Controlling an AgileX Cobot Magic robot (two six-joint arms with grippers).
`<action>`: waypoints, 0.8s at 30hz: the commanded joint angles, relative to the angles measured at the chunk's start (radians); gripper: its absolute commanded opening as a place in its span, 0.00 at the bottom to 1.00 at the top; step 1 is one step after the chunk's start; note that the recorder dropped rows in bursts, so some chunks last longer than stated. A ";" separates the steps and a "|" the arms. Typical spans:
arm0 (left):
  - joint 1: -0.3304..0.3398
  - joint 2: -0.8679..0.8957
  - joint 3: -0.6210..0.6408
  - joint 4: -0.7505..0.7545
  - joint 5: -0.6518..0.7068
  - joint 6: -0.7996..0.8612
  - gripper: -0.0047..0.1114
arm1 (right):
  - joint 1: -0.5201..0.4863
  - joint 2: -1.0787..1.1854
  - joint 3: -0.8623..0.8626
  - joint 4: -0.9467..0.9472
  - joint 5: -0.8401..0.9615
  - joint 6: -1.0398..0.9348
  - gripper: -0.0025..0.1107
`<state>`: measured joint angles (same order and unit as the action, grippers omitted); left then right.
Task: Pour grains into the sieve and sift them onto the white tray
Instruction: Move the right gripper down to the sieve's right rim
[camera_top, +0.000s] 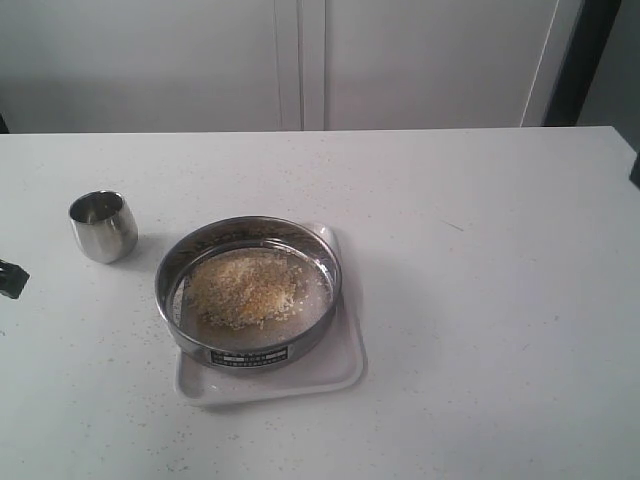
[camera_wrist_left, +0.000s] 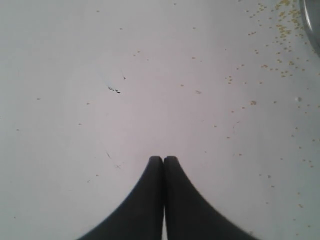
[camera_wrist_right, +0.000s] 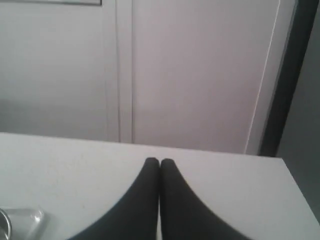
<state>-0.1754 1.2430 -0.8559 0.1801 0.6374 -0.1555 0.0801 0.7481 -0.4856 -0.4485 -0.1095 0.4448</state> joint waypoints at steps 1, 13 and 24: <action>-0.007 -0.010 0.007 -0.008 0.007 -0.001 0.04 | 0.001 0.093 -0.053 -0.038 0.119 0.000 0.02; -0.007 -0.010 0.007 -0.008 0.007 -0.001 0.04 | 0.066 0.231 -0.178 0.031 0.472 -0.169 0.02; -0.007 -0.010 0.007 -0.008 0.007 -0.001 0.04 | 0.147 0.390 -0.308 0.604 0.680 -0.726 0.02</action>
<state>-0.1754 1.2430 -0.8559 0.1801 0.6374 -0.1555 0.2111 1.1103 -0.7682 0.0225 0.5444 -0.1418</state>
